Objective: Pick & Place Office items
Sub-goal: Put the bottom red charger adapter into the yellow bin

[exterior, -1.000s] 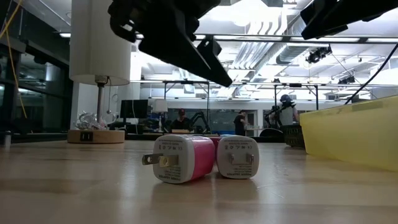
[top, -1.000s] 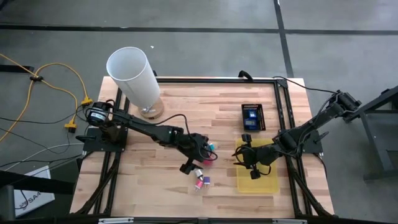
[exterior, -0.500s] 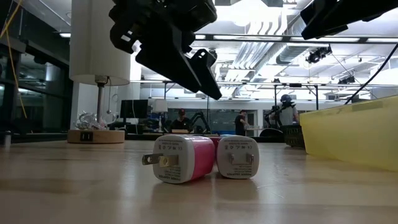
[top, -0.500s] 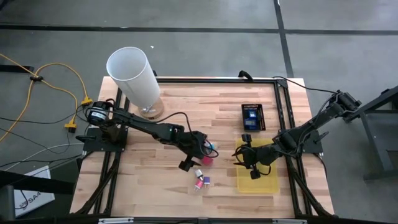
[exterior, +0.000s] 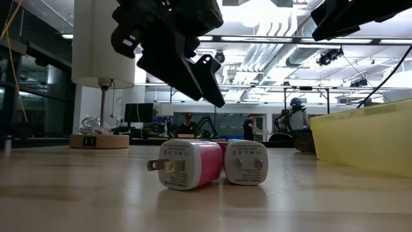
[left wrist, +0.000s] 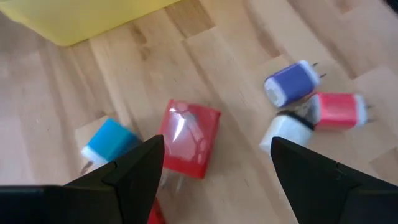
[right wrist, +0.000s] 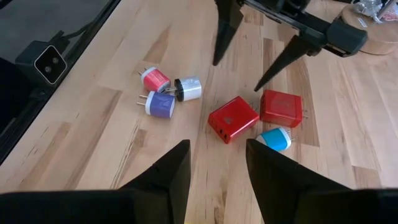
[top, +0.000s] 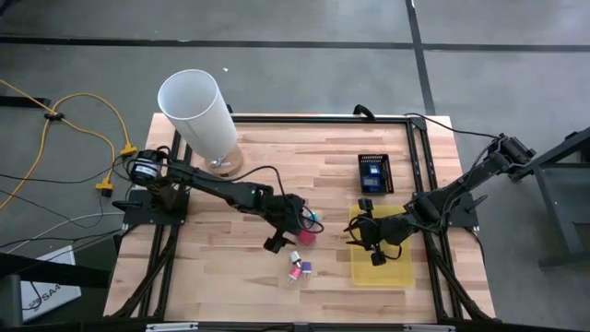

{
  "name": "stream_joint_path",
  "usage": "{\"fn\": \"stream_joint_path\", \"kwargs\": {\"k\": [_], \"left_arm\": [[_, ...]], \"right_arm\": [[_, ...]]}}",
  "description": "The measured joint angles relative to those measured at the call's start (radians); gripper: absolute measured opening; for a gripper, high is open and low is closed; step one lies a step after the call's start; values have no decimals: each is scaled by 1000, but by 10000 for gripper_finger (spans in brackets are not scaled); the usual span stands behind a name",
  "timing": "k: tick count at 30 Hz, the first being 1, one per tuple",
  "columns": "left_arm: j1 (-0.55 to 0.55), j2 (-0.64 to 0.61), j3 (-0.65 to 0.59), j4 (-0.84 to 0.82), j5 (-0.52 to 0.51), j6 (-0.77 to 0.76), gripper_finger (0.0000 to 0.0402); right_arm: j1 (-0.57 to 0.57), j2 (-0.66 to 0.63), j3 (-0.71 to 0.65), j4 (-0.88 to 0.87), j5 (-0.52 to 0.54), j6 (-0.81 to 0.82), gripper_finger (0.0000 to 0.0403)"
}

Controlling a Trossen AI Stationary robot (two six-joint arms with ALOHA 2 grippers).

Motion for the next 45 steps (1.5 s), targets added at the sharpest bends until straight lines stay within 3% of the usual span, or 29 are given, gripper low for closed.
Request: {"fn": "stream_joint_path", "kwargs": {"k": [13,45], "left_arm": [[66,34,-1,-80,3,40,287],[31,131,1,74,-61,106,287]], "right_arm": [[0,0,0,7,0,0,142],[0,0,1,52,-3,0,142]]}}
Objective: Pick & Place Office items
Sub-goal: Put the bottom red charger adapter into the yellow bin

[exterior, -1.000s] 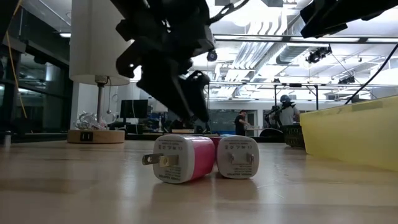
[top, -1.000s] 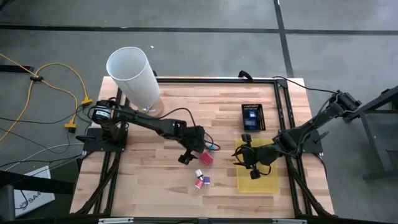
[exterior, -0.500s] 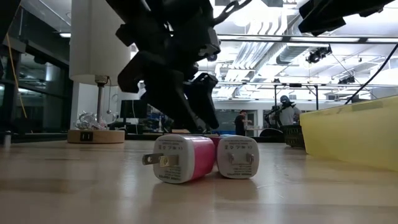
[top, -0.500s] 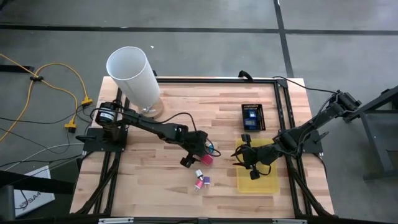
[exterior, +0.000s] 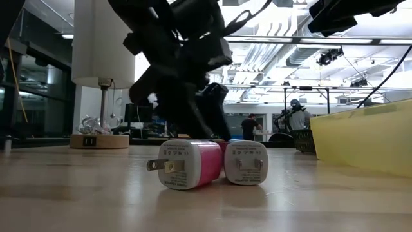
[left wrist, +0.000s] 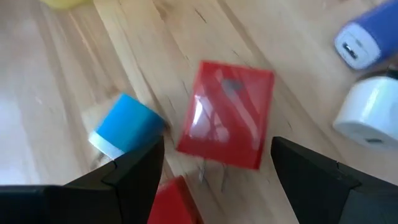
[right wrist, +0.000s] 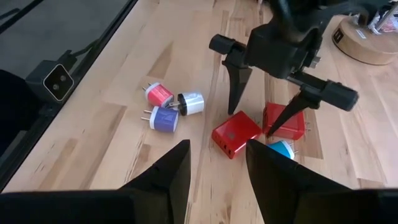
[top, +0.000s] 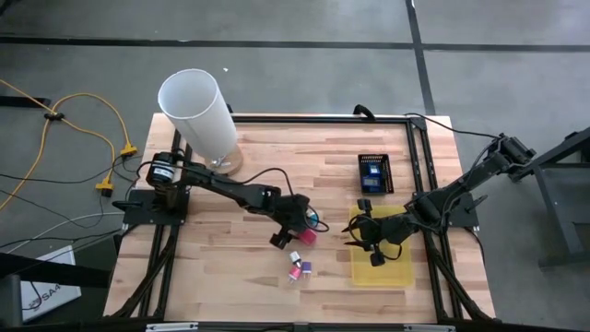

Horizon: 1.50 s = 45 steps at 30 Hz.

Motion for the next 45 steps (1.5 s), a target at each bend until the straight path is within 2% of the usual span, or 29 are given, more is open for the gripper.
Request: {"fn": "stream_joint_path", "kwargs": {"k": [21,24,33,45], "left_arm": [[-13,39,0,51,30,-27,286],[-13,39,0,50,30,-28,274],[-13,39,0,52,30,-46,205],[-18,39,0,52,26,-56,209]], "right_arm": [[0,0,0,25,-3,0,142],[0,0,0,25,-3,0,142],[0,0,0,26,-4,0,142],[0,0,0,27,-4,0,142]]}}
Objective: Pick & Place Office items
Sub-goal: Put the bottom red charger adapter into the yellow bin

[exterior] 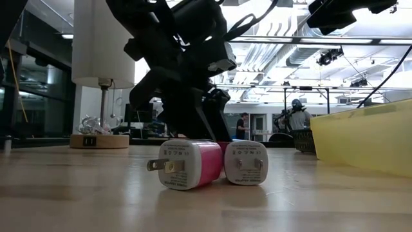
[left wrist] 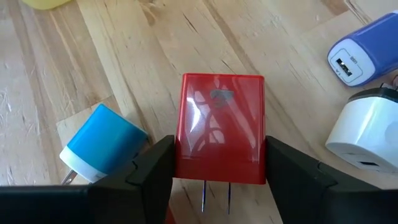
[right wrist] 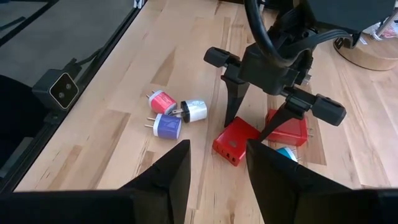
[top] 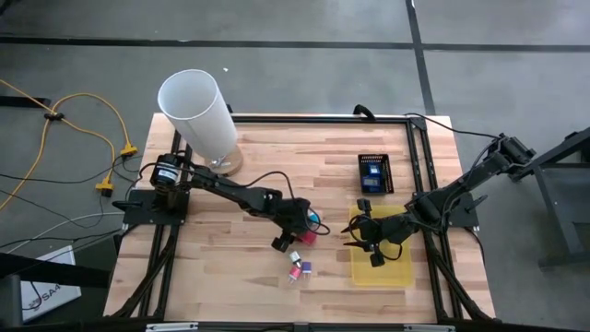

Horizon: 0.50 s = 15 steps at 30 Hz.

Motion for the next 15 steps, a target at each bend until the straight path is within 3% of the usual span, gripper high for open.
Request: {"fn": "stream_joint_path", "kwargs": {"k": [15], "left_arm": [[-8,-6,-1,121,-14,-33,209]], "right_arm": [[0,0,0,0,0,0,142]]}}
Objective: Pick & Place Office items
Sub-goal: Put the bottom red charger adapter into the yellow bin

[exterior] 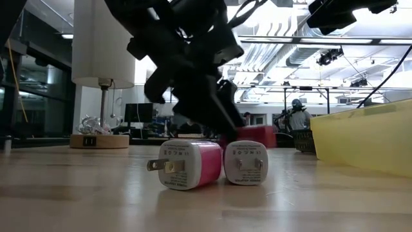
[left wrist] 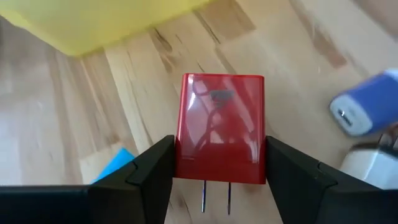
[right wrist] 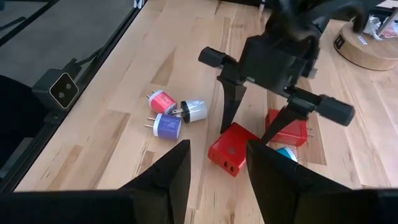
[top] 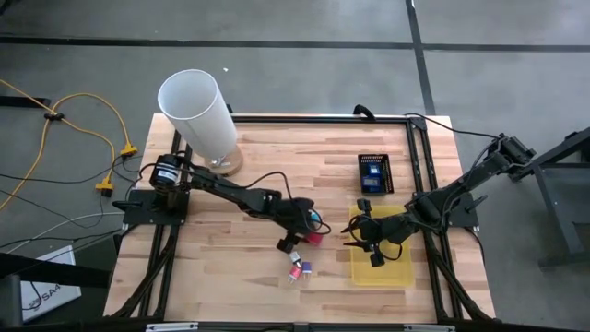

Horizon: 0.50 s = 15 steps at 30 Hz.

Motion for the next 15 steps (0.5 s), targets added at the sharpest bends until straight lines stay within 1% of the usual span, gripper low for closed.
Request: {"fn": "stream_joint_path", "kwargs": {"k": [7,15], "left_arm": [[8,-43,0,59,0,-90,209],[8,-69,0,141,-39,-117,209]], "right_arm": [[0,0,0,4,0,0,142],[0,0,0,4,0,0,142]]}}
